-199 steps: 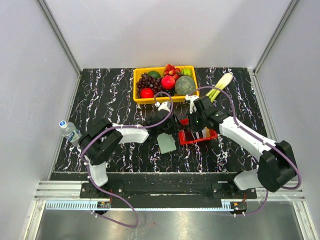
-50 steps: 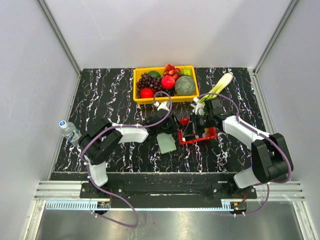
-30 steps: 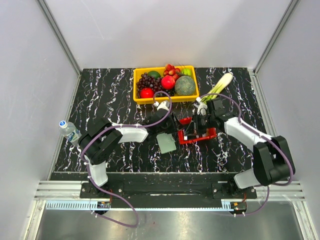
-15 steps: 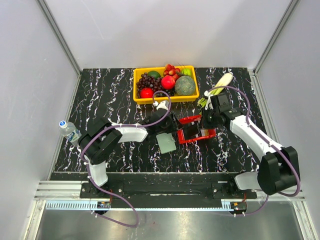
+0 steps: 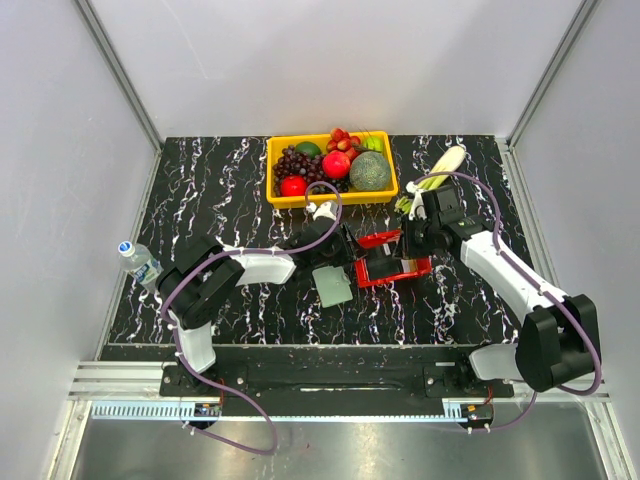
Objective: Put the credit cards into the card holder
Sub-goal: Pick up the credit card from the storage box.
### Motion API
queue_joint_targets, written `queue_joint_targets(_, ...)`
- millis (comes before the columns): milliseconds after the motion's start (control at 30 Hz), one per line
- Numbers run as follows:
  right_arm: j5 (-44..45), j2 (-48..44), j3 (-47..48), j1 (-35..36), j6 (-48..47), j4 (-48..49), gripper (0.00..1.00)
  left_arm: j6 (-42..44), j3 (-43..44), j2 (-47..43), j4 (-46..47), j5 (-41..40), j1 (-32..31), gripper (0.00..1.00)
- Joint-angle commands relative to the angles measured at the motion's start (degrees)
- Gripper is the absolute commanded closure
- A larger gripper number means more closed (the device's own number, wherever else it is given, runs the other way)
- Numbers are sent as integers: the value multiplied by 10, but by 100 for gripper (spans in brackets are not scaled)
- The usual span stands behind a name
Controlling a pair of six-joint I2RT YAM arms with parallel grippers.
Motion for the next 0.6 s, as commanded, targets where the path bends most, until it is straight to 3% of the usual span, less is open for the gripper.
queue_joint_targets(0,7,9,23,-1,-11,-13,94,-4,16,-6,38,11,2,100)
queue_joint_targets(67,14,25,19,-1,6,-7,81,-3,15,-6,39,10,2,100)
queue_joint_targets(100,22,36,19,-1,12,-5,69,-4,15,-7,39,9,2,100)
queue_joint_targets(133,27,50,22,-1,15,-9,65,-2,13,-8,39,10,2,100)
queue_joint_targets(300,49,100,28,-1,13,-8,55,1,5,-11,50,19,2,100)
queue_joint_targets(567,20,155,16,0,18,41,53,1,5,-4,57,29,2,100)
